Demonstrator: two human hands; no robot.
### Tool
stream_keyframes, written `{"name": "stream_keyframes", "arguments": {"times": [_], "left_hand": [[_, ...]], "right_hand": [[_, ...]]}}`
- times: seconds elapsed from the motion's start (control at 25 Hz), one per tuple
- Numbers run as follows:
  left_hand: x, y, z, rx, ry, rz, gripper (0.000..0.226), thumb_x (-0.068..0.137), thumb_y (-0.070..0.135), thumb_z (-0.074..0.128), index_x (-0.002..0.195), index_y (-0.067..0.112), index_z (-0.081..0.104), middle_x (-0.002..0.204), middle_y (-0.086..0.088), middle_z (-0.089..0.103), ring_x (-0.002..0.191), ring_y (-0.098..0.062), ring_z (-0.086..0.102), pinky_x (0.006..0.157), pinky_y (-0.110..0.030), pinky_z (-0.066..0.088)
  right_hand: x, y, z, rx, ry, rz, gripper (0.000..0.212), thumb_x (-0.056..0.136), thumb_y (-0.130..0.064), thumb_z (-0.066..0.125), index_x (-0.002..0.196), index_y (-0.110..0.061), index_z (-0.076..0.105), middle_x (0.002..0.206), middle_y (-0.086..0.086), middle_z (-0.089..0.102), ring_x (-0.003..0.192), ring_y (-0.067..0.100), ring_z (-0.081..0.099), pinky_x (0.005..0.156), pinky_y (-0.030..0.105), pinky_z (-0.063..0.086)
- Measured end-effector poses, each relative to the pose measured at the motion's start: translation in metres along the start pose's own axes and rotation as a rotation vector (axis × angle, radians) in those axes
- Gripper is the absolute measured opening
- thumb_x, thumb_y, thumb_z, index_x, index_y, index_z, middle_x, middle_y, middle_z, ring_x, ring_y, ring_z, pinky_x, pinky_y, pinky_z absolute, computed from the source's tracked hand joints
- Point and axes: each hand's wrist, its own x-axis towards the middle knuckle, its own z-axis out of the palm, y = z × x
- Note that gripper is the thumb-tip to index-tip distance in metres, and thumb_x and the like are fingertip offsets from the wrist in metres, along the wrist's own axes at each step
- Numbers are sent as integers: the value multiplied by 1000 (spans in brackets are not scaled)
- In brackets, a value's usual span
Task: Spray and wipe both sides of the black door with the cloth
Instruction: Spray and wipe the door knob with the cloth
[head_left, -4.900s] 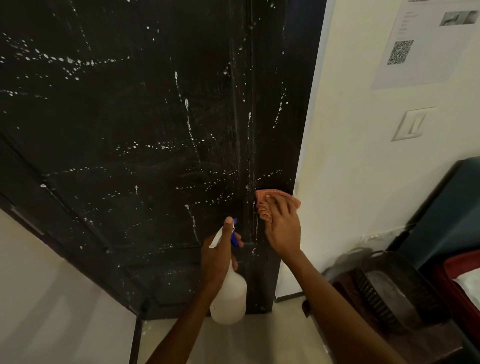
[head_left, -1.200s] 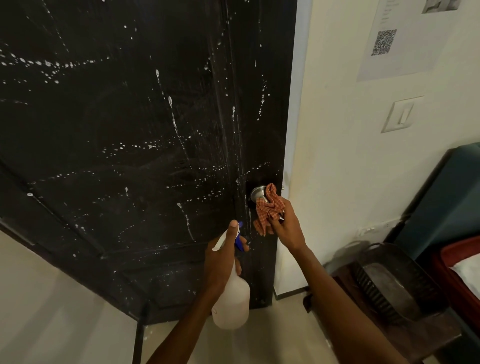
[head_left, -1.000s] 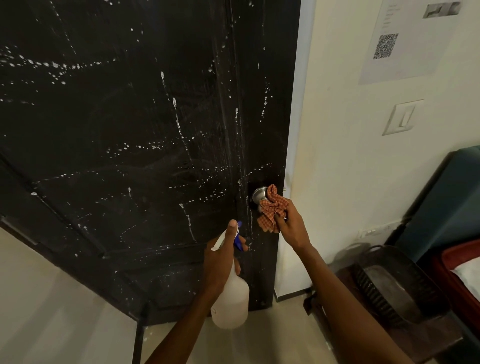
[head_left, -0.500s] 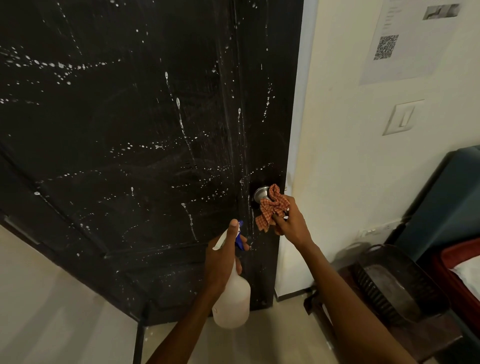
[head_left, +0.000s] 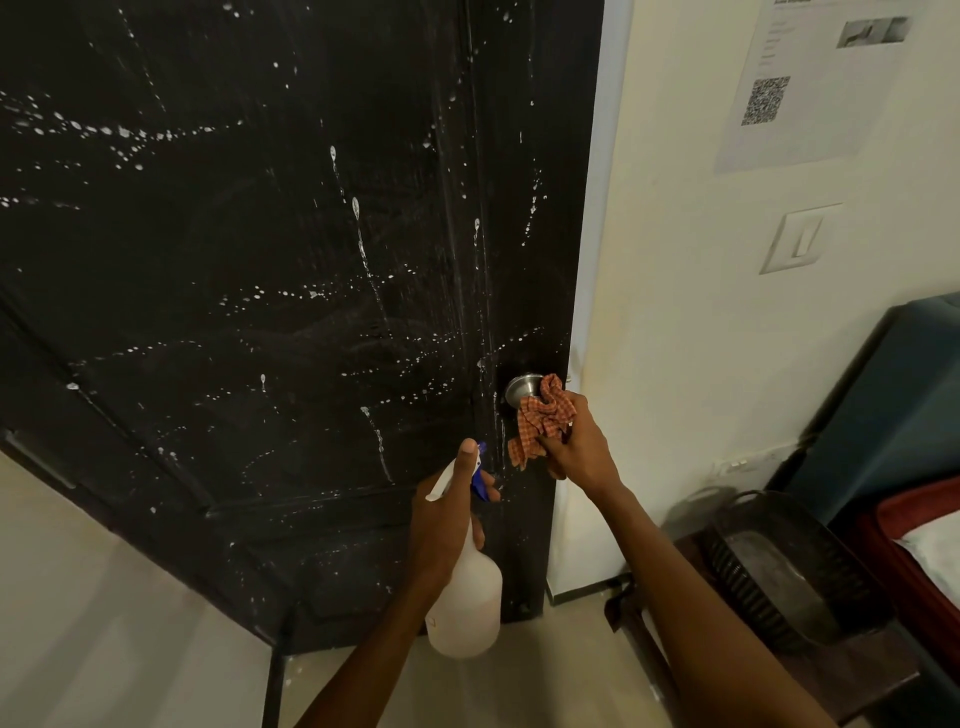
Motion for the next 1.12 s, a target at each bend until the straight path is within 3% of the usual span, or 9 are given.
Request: {"name": "stream_keyframes", "arguments": {"times": [0.24, 0.36, 0.52, 0.72, 0.8, 0.96, 1.12], "left_hand": [[-7, -2, -6, -25, 14, 20, 69, 80, 68, 42, 93, 5, 68, 83, -14, 73, 47, -14, 55, 43, -25, 45], [-8, -2, -6, 3, 9, 20, 69, 81, 67, 40, 91, 5, 68, 84, -14, 72, 50, -16, 55, 44, -25, 45], [-10, -1, -4, 15, 0, 23, 69, 81, 67, 38, 91, 5, 67, 84, -13, 72, 49, -16, 54, 44, -25, 45], [-14, -5, -1, 28, -15, 29, 67, 83, 65, 37, 90, 6, 67, 83, -12, 72, 46, -15, 52, 43, -23, 45], [-15, -7, 0, 36, -13, 4, 64, 88, 63, 36, 90, 7, 67, 82, -9, 71, 47, -15, 53, 42, -23, 46], [-15, -9, -1, 36, -23, -48, 58, 96, 57, 37, 93, 8, 66, 84, -9, 71, 55, -19, 56, 46, -23, 48], [-14, -9, -4, 3, -10, -62, 63, 80, 66, 39, 85, 10, 67, 78, -8, 70, 57, -21, 57, 50, -28, 48]], "right_hand": [[-3, 0, 1, 71, 41, 58, 29, 103, -27, 60, 126, -29, 43, 119, -10, 58, 105, 13, 61, 85, 14, 42], [-3, -4, 1, 54, 36, 52, 31, 103, -29, 59, 129, -32, 42, 122, -10, 57, 104, 9, 60, 87, 16, 44], [-2, -1, -3, 18, 16, 59, 36, 101, -38, 60, 132, -31, 44, 115, -8, 62, 95, 15, 65, 83, 33, 53], [-4, -11, 4, 77, 51, 188, 54, 97, -38, 68, 139, -16, 42, 121, -10, 55, 105, 13, 58, 91, 30, 47], [-3, -22, 4, 191, 53, 261, 56, 97, -35, 68, 141, -15, 41, 125, -10, 53, 110, 11, 56, 94, 30, 45], [-2, -34, 5, 657, 26, 429, 35, 99, -18, 65, 130, -29, 51, 121, -6, 66, 112, 15, 65, 91, 31, 51], [-2, -31, 6, 882, -18, 557, 39, 97, -7, 58, 136, -13, 53, 125, 12, 69, 117, 28, 67, 92, 40, 57]]}}
